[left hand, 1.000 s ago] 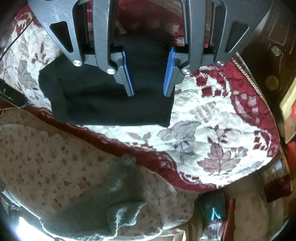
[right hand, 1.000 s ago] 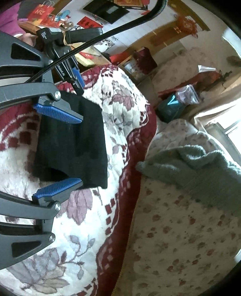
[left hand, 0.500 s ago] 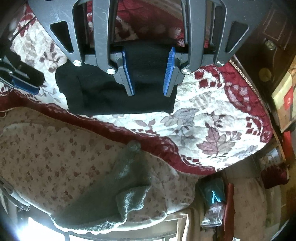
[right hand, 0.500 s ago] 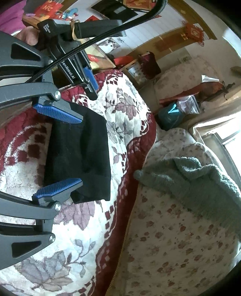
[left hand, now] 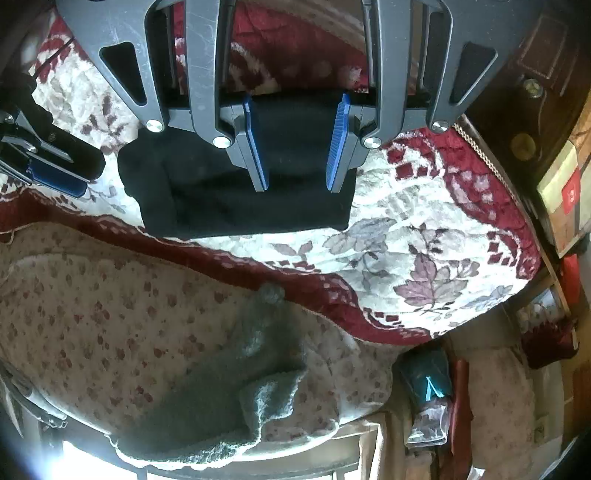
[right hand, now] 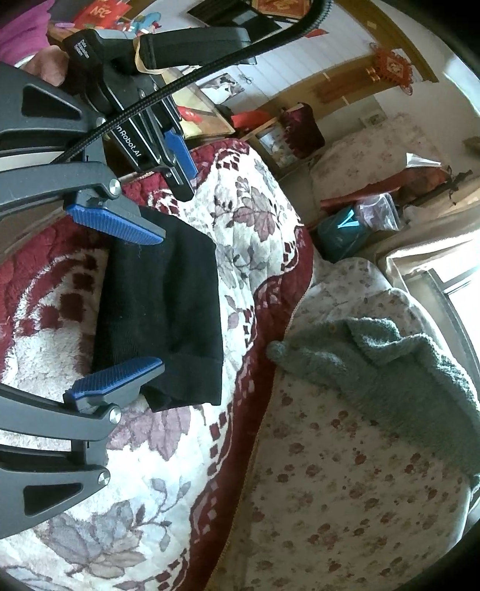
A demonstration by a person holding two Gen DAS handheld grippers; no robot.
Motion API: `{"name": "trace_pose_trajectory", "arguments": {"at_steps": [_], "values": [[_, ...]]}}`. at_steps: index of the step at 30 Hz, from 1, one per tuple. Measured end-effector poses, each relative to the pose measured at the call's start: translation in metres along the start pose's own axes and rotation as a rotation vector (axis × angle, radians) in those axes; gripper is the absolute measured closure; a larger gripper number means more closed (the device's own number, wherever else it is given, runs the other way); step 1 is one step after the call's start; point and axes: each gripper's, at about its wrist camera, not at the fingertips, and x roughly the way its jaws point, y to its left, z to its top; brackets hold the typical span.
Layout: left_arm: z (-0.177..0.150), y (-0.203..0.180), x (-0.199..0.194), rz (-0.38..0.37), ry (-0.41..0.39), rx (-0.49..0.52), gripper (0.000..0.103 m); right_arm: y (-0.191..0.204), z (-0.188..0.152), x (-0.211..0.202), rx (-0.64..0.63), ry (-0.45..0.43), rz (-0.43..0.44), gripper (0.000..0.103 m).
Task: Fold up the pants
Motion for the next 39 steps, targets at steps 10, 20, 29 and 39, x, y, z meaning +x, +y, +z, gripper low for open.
{"name": "trace_pose_trajectory", "arguments": {"at_steps": [10, 20, 29, 39], "values": [[-0.002, 0.000, 0.004, 0.004, 0.009, 0.002, 0.072, 0.000, -0.005, 0.004, 0.001, 0.022, 0.000, 0.041], [-0.007, 0.001, 0.005, -0.005, 0.005, 0.000, 0.072, 0.003, -0.008, 0.008, 0.002, 0.032, 0.001, 0.041], [-0.008, 0.001, 0.006, -0.006, 0.003, -0.002, 0.072, 0.004, -0.010, 0.014, 0.002, 0.042, 0.004, 0.041], [-0.011, 0.002, 0.008, -0.011, 0.007, -0.005, 0.072, 0.005, -0.013, 0.020, -0.003, 0.057, 0.004, 0.041]]}}
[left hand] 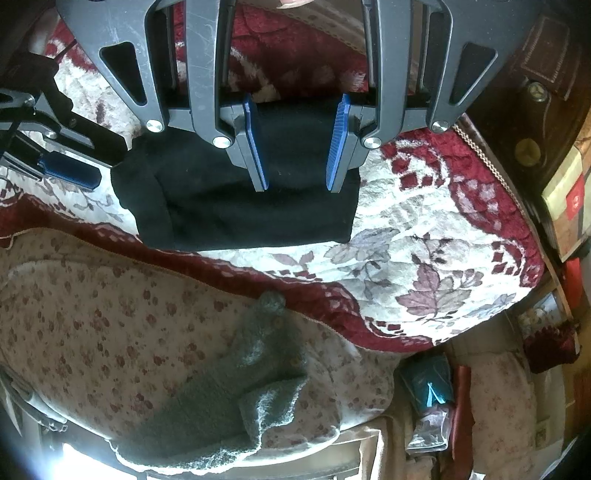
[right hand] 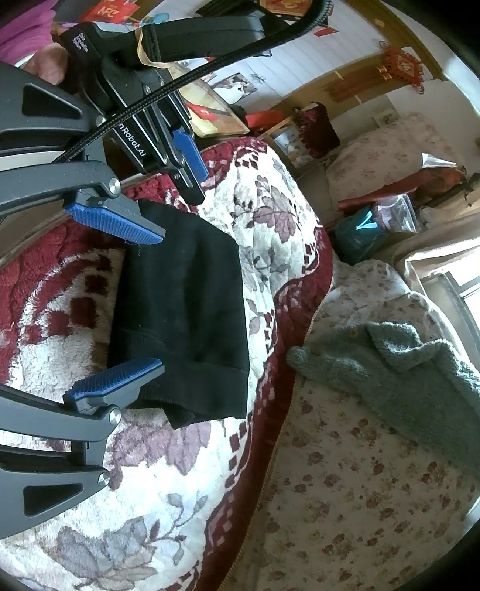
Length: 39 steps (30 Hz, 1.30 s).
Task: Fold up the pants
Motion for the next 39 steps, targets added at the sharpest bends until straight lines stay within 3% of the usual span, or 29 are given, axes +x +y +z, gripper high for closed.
{"name": "trace_pose_trajectory", "arguments": {"at_steps": [39], "values": [[0.0018, -0.0012, 0.0090, -0.016, 0.009, -0.002, 0.072, 0.0017, -0.0015, 0.0077, -0.014, 0.023, -0.003, 0.041]]}}
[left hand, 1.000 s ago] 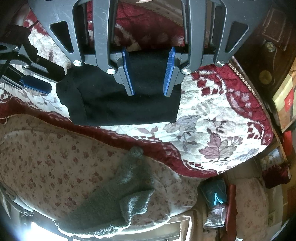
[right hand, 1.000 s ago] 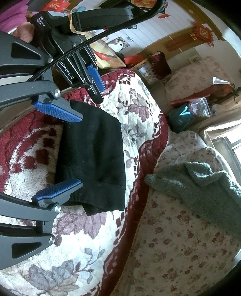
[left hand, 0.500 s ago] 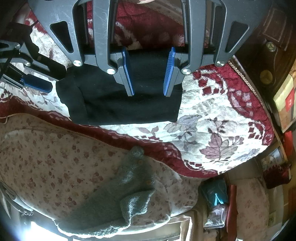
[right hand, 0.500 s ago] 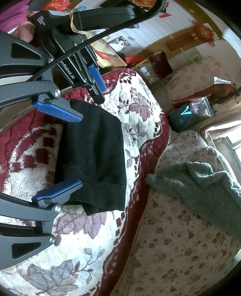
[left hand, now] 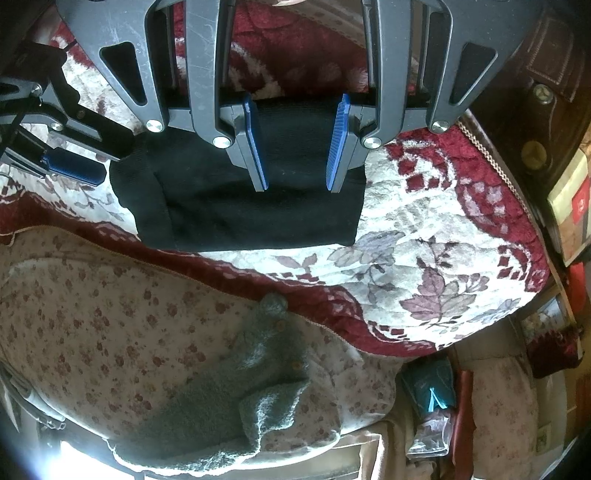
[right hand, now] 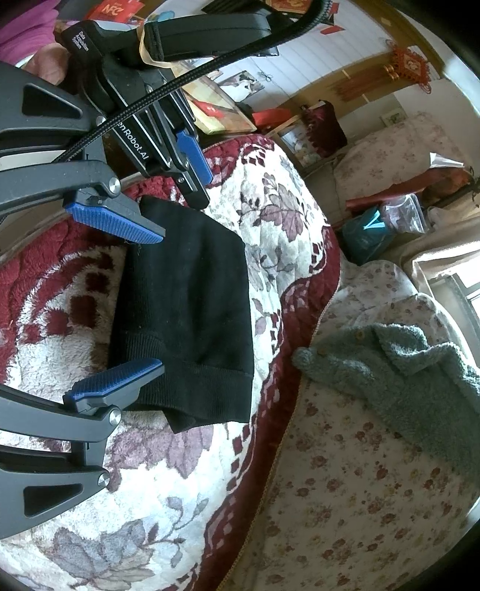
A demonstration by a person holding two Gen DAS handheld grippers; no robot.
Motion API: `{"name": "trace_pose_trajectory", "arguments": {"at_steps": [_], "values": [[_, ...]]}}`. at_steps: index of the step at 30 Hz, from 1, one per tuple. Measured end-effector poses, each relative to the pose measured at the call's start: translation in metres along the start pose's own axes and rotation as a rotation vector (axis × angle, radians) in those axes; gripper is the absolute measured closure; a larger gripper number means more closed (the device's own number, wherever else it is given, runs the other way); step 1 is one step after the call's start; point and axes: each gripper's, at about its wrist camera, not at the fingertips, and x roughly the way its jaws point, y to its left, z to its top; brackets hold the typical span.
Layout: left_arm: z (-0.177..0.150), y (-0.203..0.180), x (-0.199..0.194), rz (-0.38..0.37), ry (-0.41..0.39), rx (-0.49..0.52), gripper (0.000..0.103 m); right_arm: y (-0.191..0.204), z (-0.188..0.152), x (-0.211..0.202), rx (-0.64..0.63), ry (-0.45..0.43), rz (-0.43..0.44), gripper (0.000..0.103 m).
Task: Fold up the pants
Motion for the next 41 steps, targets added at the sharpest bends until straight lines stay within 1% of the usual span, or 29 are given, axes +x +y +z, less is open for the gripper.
{"name": "trace_pose_trajectory", "arguments": {"at_steps": [18, 29, 36, 41], "values": [[-0.003, 0.006, 0.003, -0.004, 0.013, -0.019, 0.072, 0.001, -0.001, 0.003, -0.004, 0.013, 0.000, 0.040], [-0.004, 0.009, 0.003, 0.023, 0.003, -0.023, 0.072, 0.003, -0.001, 0.005, -0.006, 0.020, 0.001, 0.040], [-0.002, 0.007, 0.000, 0.009, 0.007, -0.022, 0.072, 0.002, -0.002, 0.002, 0.001, 0.010, 0.000, 0.040], [0.002, -0.007, -0.009, -0.025, 0.004, -0.007, 0.072, -0.013, 0.002, -0.014, 0.034, -0.023, -0.012, 0.040]]}}
